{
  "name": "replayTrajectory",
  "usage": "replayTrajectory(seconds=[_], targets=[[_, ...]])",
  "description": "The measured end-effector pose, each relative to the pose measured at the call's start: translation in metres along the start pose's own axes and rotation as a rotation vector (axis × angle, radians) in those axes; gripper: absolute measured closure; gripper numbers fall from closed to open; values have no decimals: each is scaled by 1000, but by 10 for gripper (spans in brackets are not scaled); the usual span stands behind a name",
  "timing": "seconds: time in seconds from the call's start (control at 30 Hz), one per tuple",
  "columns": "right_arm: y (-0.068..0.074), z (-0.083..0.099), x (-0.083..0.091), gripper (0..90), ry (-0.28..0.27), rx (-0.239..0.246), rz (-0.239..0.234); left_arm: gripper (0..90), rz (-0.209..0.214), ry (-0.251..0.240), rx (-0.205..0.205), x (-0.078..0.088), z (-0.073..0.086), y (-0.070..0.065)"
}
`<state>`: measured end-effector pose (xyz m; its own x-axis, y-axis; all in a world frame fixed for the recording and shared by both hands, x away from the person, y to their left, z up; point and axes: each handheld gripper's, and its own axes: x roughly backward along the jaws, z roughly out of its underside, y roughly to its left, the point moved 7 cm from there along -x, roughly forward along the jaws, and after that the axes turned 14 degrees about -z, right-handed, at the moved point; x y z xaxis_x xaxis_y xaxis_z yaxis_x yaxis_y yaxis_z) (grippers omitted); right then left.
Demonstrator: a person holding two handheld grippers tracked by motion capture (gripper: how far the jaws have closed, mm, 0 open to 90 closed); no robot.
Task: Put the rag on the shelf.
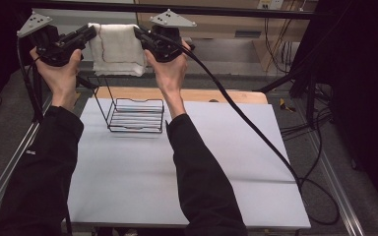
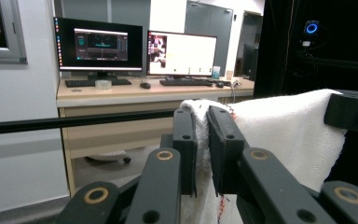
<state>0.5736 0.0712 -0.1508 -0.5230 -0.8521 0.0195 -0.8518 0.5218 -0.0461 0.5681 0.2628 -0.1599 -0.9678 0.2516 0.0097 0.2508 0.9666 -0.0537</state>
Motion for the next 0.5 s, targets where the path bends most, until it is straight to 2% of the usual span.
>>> replayTrajectory(seconds=[0.5], targets=[[-14, 19, -16, 836, 51, -4, 13, 816, -13, 35, 0, -18, 19, 8]])
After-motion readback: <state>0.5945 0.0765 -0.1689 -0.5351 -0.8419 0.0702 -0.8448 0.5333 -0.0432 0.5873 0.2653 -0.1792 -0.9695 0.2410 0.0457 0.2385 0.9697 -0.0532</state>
